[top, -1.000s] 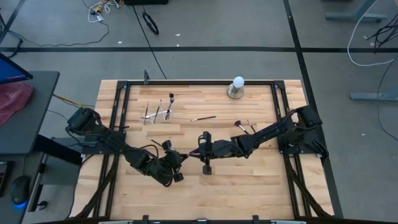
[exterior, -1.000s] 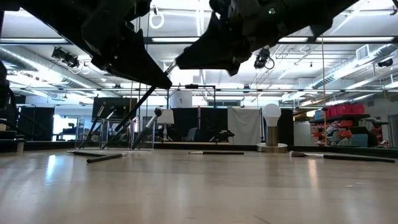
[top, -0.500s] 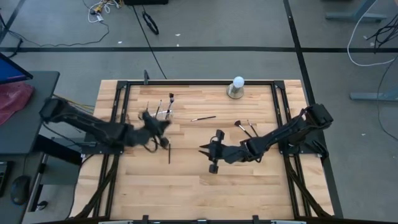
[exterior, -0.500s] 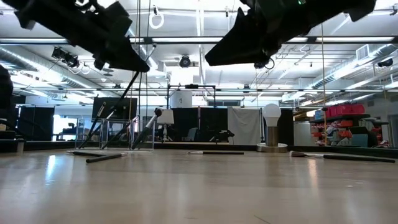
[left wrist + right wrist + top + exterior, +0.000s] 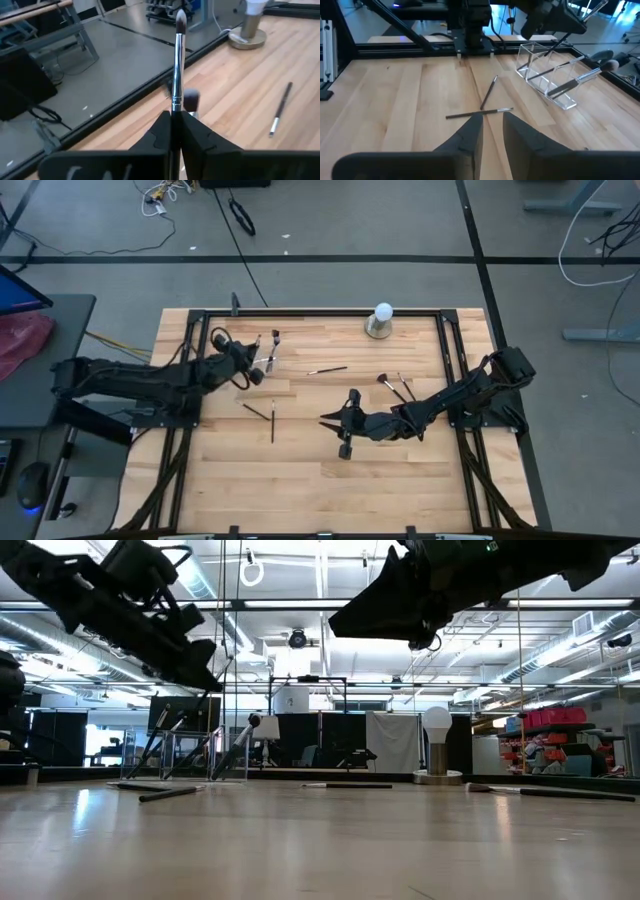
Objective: Put items in baskets/containers
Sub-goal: Put the black eyeshadow brush into the middle section of the transparent organizer
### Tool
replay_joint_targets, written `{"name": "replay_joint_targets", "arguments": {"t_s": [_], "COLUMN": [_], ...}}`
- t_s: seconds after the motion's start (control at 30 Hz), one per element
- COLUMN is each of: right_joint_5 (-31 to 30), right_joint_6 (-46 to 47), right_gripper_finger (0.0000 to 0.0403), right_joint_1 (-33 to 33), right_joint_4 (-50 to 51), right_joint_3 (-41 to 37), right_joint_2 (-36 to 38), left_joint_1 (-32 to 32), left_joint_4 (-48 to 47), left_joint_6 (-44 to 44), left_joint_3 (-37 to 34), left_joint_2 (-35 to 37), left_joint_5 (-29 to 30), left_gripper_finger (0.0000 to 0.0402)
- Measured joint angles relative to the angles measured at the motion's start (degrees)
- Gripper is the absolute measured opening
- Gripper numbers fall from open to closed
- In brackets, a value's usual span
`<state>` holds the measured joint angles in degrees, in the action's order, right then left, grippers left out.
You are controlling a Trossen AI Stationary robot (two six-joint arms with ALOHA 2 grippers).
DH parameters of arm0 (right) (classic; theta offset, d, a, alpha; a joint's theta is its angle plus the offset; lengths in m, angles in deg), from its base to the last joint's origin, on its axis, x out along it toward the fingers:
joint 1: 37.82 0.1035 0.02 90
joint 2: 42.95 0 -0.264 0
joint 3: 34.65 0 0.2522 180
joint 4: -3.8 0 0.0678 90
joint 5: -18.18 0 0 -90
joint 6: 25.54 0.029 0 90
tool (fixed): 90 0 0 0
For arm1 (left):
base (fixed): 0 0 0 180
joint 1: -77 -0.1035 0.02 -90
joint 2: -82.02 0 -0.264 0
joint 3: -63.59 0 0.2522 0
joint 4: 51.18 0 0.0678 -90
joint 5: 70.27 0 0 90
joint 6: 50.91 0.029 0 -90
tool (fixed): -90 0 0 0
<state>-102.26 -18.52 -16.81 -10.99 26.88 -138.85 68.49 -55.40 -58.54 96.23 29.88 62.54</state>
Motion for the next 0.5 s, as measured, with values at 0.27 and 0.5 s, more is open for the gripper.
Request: {"name": "replay_joint_targets", "arguments": {"t_s": [0.27,0.5], "right_joint_5": [0.02,0.02], "right_joint_6": [-0.04,-0.11], "right_gripper_finger": [0.0075,0.0075], "right_joint_1": [0.00,0.00], "right_joint_4": [-0.37,-0.37], "right_joint_3": [0.00,0.00], "right_joint_2": [0.00,0.00], "left_joint_1": [-2.58,-2.58], "left_joint_4": [3.30,3.15], "left_joint_6": [-3.07,-6.83], "left_joint_3": [-5.30,-7.66], "left_joint_2": [0.02,0.02], "left_joint_5": [-0.07,-1.67], "left_gripper_finger": [0.0032,0.0037]}}
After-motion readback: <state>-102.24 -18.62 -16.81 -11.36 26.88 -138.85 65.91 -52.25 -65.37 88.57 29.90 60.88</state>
